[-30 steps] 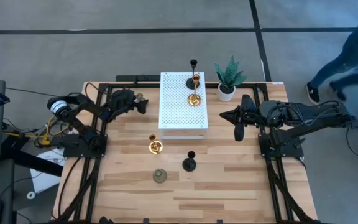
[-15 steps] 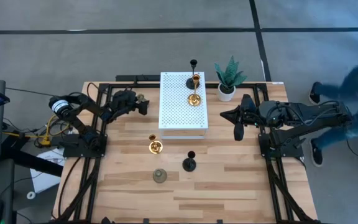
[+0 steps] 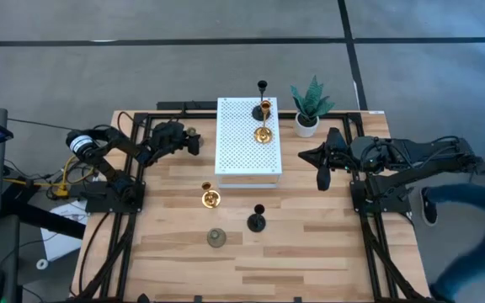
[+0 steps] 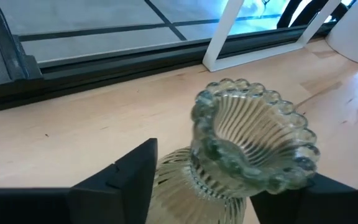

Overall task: Pick & Place candle stick holders
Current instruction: Put the top transparent glass candle holder on the shelf

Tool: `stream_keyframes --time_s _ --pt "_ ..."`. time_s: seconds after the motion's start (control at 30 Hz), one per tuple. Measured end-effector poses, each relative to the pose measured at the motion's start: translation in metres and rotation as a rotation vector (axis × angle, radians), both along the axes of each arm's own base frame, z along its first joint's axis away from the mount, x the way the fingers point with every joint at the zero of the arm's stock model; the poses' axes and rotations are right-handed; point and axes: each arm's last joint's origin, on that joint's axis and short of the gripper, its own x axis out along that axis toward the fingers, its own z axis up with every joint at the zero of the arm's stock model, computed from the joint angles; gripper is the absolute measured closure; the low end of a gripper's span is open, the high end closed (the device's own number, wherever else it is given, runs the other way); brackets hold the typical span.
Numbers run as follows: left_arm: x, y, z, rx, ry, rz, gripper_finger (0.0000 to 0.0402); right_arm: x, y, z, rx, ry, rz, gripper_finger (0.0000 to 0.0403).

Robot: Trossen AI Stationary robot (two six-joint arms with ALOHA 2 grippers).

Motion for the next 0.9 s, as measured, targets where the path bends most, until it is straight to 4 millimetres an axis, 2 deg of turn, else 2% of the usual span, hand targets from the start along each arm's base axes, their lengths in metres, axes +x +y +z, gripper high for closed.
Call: stream_keyframes --time_s 0.17,0.4,0.6,0.77,0.9 --pt "0.000 0.000 0.001 0.007 -0.004 0.000 0.0213 0.000 0.000 0.000 0.000 0.000 0.000 0.0403" --pt "0.000 -0.001 0.002 0.004 -0.008 -0.017 0.0214 0.000 0.000 0.000 0.000 0.000 0.000 0.0403" --pt "-0.003 -0.004 0.014 0.027 -0.036 -0.020 0.0235 0.000 0.000 0.000 0.000 0.000 0.000 0.0403" --pt "-0.008 -0.009 0.021 0.004 -0.014 -0.020 0.0268 0.000 0.000 0.000 0.000 -0.001 0.000 0.0403" --pt "-0.013 -0.014 0.028 0.008 -0.011 -0.021 0.0271 0.000 0.000 0.000 0.000 -0.001 0.000 0.0403"
